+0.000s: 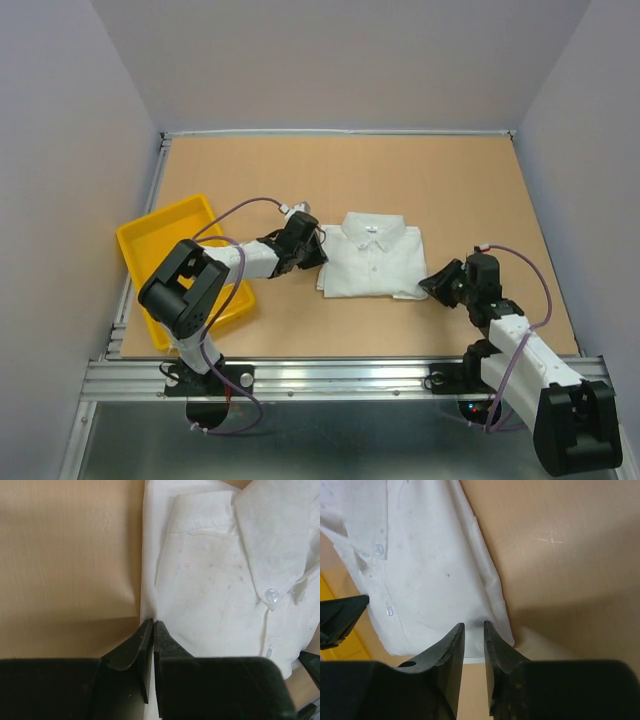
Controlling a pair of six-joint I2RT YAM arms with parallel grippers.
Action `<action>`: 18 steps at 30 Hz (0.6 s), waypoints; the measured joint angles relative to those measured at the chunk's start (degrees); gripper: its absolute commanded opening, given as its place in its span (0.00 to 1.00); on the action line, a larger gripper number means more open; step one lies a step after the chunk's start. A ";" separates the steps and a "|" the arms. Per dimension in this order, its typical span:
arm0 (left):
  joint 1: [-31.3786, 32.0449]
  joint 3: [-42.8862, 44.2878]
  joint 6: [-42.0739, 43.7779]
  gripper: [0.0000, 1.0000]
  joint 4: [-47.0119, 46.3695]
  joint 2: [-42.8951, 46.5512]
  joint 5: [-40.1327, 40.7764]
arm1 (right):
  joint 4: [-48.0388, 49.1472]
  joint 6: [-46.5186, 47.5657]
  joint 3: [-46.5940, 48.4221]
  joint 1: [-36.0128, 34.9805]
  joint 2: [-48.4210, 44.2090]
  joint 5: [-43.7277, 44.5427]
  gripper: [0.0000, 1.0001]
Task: Fold and stack the long sleeve shirts
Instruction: Fold the shirt
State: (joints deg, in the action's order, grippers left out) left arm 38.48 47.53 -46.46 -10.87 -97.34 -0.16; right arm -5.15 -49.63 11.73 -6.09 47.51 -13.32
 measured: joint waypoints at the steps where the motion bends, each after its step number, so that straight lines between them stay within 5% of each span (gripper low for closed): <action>1: 0.00 -0.33 0.02 0.32 0.48 0.76 0.00 | -0.42 0.46 0.35 0.00 -0.17 -0.20 0.30; 7: 0.00 -1.77 -0.20 0.76 2.47 8.66 0.07 | -1.42 4.63 9.38 0.00 4.74 -3.02 0.34; 12: 0.00 -1.88 -0.15 0.77 2.89 16.17 0.17 | 5.86 5.70 15.91 0.00 12.09 -5.16 0.34; 18: 1.22 -1.88 -0.09 0.60 -1.03 17.33 -1.64 | 19.54 3.74 18.10 0.00 25.99 -6.80 0.34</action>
State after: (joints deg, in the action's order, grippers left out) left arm 39.70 45.65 -46.54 -11.90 -80.01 -1.80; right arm 14.39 -45.89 29.82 -6.09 73.49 -20.12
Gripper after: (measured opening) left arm 0.696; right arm 0.340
